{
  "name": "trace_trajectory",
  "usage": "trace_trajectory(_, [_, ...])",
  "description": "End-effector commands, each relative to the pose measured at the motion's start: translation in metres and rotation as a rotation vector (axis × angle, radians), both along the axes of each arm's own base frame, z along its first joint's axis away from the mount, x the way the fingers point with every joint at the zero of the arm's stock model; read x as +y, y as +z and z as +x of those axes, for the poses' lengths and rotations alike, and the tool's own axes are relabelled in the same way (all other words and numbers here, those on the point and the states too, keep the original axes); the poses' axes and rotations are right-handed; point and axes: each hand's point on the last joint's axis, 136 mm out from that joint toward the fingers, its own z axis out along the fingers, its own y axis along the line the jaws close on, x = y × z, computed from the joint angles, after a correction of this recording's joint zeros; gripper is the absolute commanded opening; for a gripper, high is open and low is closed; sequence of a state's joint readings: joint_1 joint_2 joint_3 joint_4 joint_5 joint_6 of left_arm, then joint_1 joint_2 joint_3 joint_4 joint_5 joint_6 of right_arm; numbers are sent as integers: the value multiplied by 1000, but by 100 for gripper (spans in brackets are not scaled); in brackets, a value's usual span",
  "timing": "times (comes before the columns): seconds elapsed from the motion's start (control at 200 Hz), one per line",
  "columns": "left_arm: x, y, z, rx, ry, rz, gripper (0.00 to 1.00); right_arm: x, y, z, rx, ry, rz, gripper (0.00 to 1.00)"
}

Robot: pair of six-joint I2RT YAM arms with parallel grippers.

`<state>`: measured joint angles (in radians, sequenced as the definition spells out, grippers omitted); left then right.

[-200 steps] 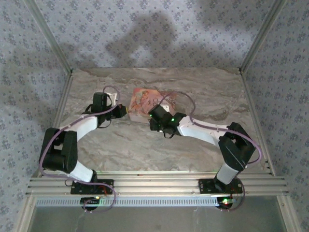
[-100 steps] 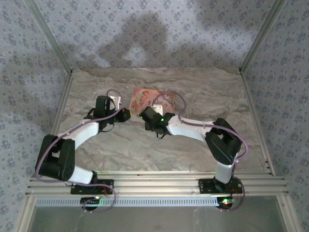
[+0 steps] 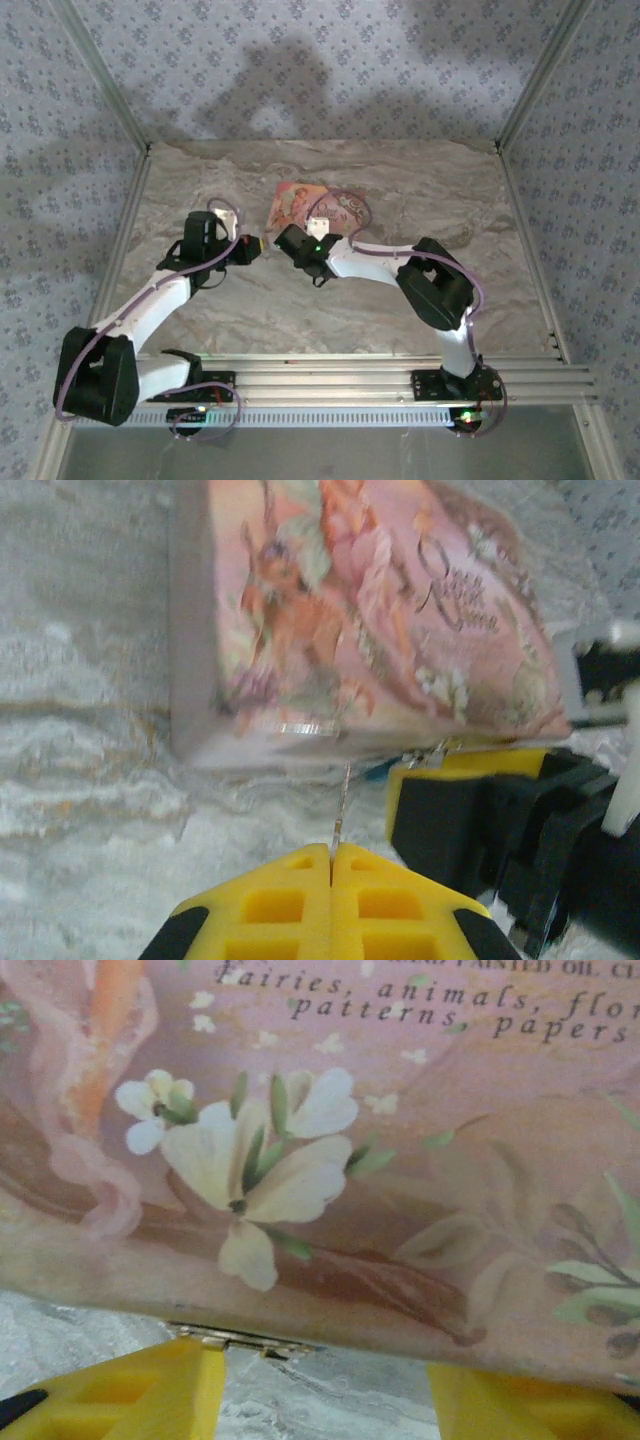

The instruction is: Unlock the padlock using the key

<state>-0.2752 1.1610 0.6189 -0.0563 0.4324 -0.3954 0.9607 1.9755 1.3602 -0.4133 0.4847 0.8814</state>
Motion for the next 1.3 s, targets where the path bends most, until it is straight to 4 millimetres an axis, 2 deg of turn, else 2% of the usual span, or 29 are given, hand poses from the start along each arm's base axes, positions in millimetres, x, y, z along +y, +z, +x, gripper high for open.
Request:
trace_trajectory(0.0, [4,-7,-17,46,11,-1,0,-7,-4,7,-35,-65,-44,57])
trace_trajectory(0.2, [6,-21,-38,64,1,0,0,-3,-10,14,-31,-43,-64,54])
trace_trajectory(0.535, [-5,-34,-61,26,-76,1,0,-6,-1,12,9,50,-92,19])
trace_trajectory(0.794, [-16,-47,-74,23,-171,5,0,-5,2,-1,72,155,-103,5])
trace_trajectory(1.079, [-27,-39,-86,-39,-248,-29,0,5,9,-11,135,364,12,0])
trace_trajectory(1.294, [-26,-39,-92,-41,-245,-25,0,-5,3,-22,201,544,-43,0])
